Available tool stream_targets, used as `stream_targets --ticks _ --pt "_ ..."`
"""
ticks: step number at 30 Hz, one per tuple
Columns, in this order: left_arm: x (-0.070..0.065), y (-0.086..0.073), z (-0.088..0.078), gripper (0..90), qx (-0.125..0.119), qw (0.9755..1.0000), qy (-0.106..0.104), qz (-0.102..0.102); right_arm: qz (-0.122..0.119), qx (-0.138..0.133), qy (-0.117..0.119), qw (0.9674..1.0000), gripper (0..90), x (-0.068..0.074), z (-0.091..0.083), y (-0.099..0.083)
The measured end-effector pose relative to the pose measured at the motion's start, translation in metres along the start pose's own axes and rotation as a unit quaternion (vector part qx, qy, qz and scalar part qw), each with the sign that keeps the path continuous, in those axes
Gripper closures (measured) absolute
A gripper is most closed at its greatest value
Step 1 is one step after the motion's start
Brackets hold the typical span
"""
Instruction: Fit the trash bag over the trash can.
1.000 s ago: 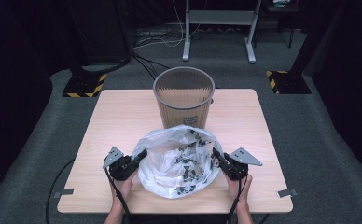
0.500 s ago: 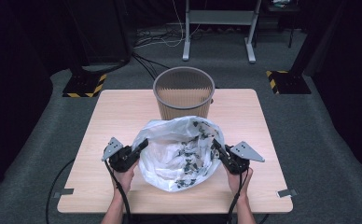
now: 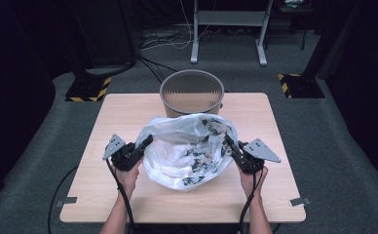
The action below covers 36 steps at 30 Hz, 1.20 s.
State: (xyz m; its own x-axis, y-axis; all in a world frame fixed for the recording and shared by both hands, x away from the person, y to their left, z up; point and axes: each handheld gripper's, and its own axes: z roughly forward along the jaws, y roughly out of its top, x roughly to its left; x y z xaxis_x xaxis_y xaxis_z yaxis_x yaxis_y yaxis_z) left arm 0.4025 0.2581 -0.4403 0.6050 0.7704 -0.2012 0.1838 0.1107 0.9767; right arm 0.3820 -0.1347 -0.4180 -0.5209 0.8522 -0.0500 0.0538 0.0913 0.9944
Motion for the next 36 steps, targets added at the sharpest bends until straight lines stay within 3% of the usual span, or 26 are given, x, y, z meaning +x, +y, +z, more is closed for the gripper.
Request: stream_targets --ticks 24,36 --pt "-0.005 0.034 0.009 88.8 -0.034 0.9988 0.006 0.036 -0.029 -0.045 -0.004 0.9986 90.0 0.004 0.005 0.034" --pt "-0.008 0.064 0.005 89.0 -0.054 0.9973 0.007 0.049 -0.048 -0.077 0.009 0.9959 90.0 0.006 0.0 0.064"
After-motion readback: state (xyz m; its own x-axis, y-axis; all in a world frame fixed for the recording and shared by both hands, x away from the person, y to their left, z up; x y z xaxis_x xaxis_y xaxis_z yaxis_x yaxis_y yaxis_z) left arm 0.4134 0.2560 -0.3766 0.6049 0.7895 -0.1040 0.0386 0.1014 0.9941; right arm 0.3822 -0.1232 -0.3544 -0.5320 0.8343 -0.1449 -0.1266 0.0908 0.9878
